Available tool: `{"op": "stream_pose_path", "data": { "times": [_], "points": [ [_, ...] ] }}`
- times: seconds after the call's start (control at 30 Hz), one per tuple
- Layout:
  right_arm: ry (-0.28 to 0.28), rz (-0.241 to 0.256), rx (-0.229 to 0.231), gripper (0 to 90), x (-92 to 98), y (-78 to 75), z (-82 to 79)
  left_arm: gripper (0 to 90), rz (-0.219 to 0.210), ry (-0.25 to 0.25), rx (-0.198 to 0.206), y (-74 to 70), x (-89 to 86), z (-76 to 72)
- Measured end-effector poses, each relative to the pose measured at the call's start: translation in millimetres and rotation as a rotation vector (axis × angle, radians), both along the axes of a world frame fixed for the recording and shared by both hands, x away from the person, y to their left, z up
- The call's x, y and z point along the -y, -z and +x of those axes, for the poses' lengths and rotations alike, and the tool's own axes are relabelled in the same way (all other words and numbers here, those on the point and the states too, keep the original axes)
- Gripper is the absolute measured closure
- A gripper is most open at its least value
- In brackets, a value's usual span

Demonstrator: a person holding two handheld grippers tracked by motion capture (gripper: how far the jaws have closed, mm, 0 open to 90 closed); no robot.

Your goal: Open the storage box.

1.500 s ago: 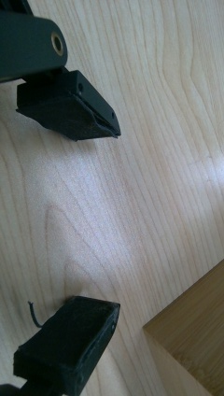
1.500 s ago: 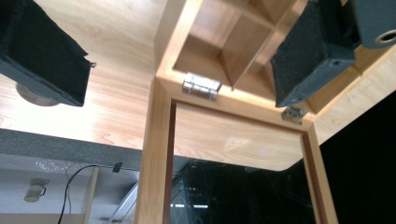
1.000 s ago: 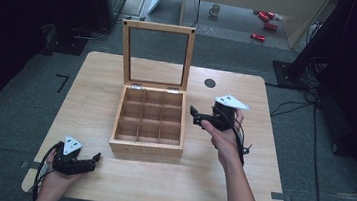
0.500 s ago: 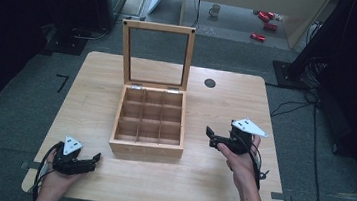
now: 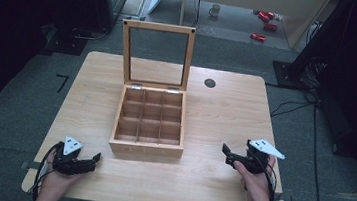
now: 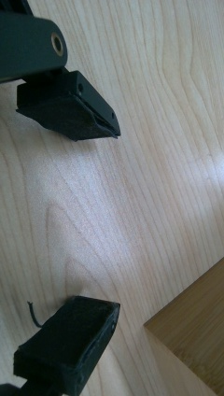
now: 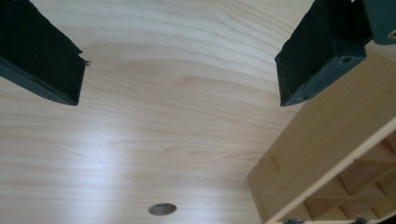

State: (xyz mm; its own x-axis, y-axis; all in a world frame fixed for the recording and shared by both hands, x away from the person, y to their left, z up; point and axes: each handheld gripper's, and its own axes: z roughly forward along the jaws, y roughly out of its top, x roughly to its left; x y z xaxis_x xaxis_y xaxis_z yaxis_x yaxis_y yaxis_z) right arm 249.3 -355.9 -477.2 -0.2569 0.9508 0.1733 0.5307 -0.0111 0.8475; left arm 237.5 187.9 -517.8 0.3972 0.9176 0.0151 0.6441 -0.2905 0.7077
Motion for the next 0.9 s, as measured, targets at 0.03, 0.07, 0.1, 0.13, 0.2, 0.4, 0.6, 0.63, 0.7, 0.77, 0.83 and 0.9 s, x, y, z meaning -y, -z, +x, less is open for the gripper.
{"op": "stream_pose_path", "data": {
  "times": [0.03, 0.07, 0.1, 0.13, 0.2, 0.4, 0.6, 0.63, 0.7, 0.77, 0.83, 0.9],
  "points": [
    [0.005, 0.001, -0.005, 1.3, 2.4, 1.7, -1.8, 14.3, 0.0, 0.0, 0.0, 0.0, 0.0, -0.1],
    [0.012, 0.003, -0.011, 1.3, 5.5, 3.8, -4.2, 14.3, 0.001, 0.0, 0.0, 0.0, 0.0, -0.2],
    [0.02, 0.001, -0.015, 1.3, 9.4, 6.2, -7.2, 14.3, 0.001, 0.0, 0.0, -0.1, 0.0, -0.2],
    [0.026, 0.0, -0.017, 1.3, 12.6, 8.1, -9.5, 14.3, 0.001, 0.0, 0.0, 0.0, 0.1, -0.2],
    [0.032, -0.001, -0.022, 1.3, 16.9, 10.5, -13.1, 14.3, 0.001, 0.0, 0.0, -0.1, 0.1, -0.2],
    [0.06, -0.003, -0.04, 1.3, 32.2, 18.8, -26.2, 14.3, 0.001, -0.001, 0.0, 0.0, 0.1, -0.3],
    [0.079, -0.022, -0.07, 1.3, 44.4, 27.6, -38.9, 14.3, 0.0, -0.001, 0.001, 0.0, 0.3, -0.5],
    [0.081, -0.027, -0.073, 1.3, 45.8, 28.5, -40.3, 14.3, 0.0, -0.001, 0.0, 0.0, 0.3, -0.5],
    [0.085, -0.031, -0.083, 1.3, 49.6, 30.6, -44.3, 14.3, 0.0, -0.001, 0.0, 0.0, 0.3, -0.6],
    [0.096, -0.031, -0.097, 1.3, 53.7, 32.8, -47.7, 14.3, -0.001, -0.001, 0.001, 0.0, 0.4, -0.8],
    [0.104, -0.04, -0.118, 1.3, 57.3, 35.0, -50.7, 14.3, -0.001, -0.002, 0.001, 0.1, 0.5, -1.0],
    [0.109, -0.049, -0.138, 1.4, 60.3, 38.0, -53.6, 14.3, -0.001, -0.001, 0.001, 0.0, 0.5, -1.0]
  ]
}}
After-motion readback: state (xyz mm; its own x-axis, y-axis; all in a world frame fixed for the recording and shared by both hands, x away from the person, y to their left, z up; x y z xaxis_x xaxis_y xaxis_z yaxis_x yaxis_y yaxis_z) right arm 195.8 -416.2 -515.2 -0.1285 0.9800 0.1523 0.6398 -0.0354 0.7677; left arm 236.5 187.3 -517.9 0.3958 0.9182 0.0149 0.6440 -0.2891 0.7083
